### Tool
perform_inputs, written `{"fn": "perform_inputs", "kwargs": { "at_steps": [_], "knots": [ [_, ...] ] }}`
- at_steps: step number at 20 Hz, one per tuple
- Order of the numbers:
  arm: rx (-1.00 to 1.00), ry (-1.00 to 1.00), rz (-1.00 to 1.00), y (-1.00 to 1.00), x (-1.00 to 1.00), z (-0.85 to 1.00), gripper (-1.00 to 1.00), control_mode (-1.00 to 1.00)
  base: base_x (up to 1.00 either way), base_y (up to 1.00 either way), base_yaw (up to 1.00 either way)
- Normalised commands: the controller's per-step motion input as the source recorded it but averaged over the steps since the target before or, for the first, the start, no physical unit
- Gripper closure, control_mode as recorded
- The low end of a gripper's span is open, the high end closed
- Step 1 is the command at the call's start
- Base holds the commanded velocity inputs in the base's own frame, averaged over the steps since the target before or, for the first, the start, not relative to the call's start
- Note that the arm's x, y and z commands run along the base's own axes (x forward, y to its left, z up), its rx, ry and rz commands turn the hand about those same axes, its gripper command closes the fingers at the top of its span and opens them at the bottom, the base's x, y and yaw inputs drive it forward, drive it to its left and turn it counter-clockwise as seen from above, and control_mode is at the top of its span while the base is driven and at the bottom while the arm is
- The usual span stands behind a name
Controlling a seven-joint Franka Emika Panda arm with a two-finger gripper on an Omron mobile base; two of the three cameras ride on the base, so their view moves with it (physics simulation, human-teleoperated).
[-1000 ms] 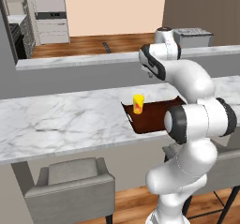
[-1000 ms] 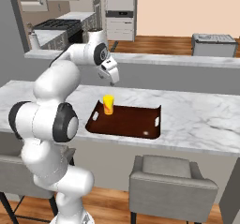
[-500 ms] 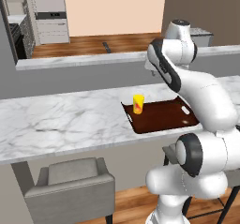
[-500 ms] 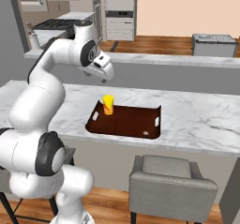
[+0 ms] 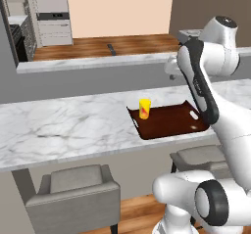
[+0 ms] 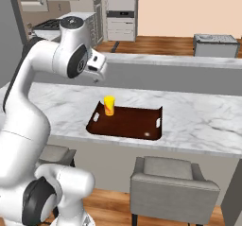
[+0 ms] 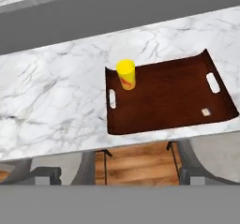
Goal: There is a tray on the dining counter. Grab the cup, mug, and pitcher and place them on the tray. The pitcher may be placed next to the tray if it cannot fit the tray.
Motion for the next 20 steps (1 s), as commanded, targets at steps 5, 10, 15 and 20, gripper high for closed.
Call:
{"fn": "perform_inputs", "kwargs": {
  "at_steps": [5, 10, 15, 20],
  "knots": [
    [0.00, -0.10, 0.17, 0.23, -0.78, 0.19, -1.00, -1.00, 0.00, 0.00, 0.00],
    [-0.02, -0.02, 0.08, 0.32, -0.50, 0.13, -1.00, -1.00, 0.00, 0.00, 0.00],
    [-0.15, 0.00, 0.00, -0.08, -0.49, 0.07, -1.00, -1.00, 0.00, 0.00, 0.00],
    [-0.10, 0.00, 0.00, -0.24, -0.47, 0.00, -1.00, -1.00, 0.00, 0.00, 0.00]
  ]
}}
